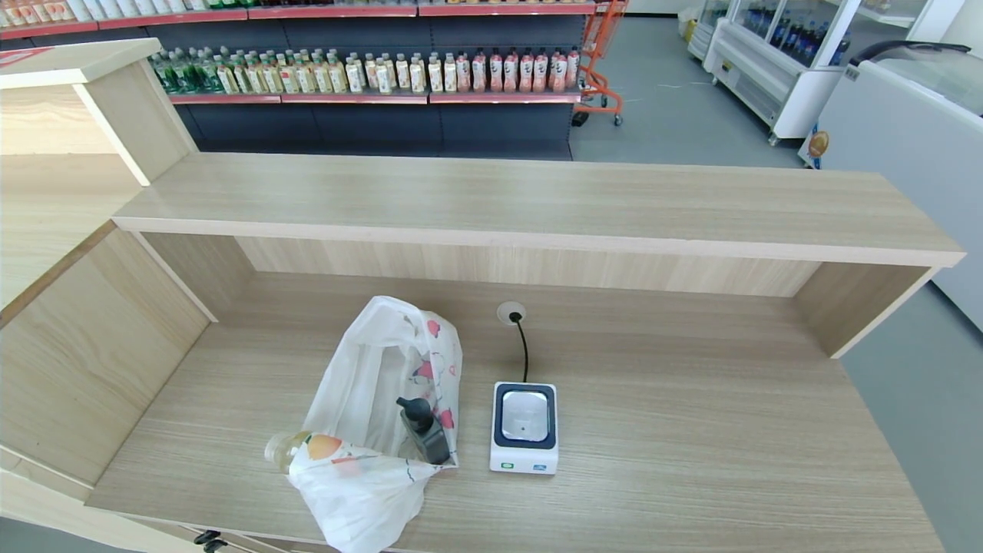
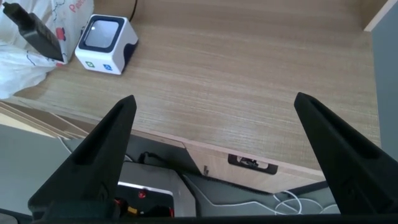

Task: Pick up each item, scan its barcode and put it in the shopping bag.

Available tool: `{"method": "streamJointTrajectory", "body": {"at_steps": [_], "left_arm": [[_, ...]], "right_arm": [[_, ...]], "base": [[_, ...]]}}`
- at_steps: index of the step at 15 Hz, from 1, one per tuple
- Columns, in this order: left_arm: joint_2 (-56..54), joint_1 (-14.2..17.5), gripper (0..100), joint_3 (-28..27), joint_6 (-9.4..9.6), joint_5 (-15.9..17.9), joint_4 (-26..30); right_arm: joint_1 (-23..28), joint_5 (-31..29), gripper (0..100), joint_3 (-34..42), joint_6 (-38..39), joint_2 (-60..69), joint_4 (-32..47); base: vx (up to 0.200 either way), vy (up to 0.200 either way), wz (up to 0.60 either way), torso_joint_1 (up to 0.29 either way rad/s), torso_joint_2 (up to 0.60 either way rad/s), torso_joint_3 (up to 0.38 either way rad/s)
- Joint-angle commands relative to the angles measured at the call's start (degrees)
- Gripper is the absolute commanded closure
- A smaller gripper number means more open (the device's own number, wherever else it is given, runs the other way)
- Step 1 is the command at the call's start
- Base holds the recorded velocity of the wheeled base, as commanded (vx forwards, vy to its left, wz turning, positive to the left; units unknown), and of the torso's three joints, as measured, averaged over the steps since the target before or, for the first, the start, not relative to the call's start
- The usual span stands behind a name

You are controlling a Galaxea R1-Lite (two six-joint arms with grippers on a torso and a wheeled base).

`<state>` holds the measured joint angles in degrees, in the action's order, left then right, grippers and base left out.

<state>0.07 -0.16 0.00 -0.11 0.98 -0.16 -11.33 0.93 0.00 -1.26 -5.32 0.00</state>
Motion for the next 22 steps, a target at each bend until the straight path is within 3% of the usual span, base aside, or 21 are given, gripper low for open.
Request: {"method": "streamJointTrajectory", "body": {"at_steps": [1,3,7,22], "left_arm": [[0.01,-0.02,0,0.00,-0.07,-0.01,-0.02],[0.01,-0.02,0,0.00,0.02,-0.01,-0.02],[0.01,-0.02,0,0.00,0.02,-0.01,-0.02],[0.01,-0.02,0,0.00,-0.07,-0.01,-0.02]], "right_arm": [[-0.01,0.04,0,0.00,-0.15,-0.13,0.00],[-0.01,0.22,0,0.00,-0.41,-0.31,0.09],[10.18,4.96,0,-0.18,-3.31,1.62,1.23],[10.80,4.96,0,-0.18,-2.96,5.14,1.32]], "base": [[0.000,0.000,0.00,0.000,0.00,0.000],[0.000,0.000,0.00,0.000,0.00,0.000],[0.000,0.000,0.00,0.000,0.00,0.000],[0.000,0.000,0.00,0.000,0.00,0.000]]}}
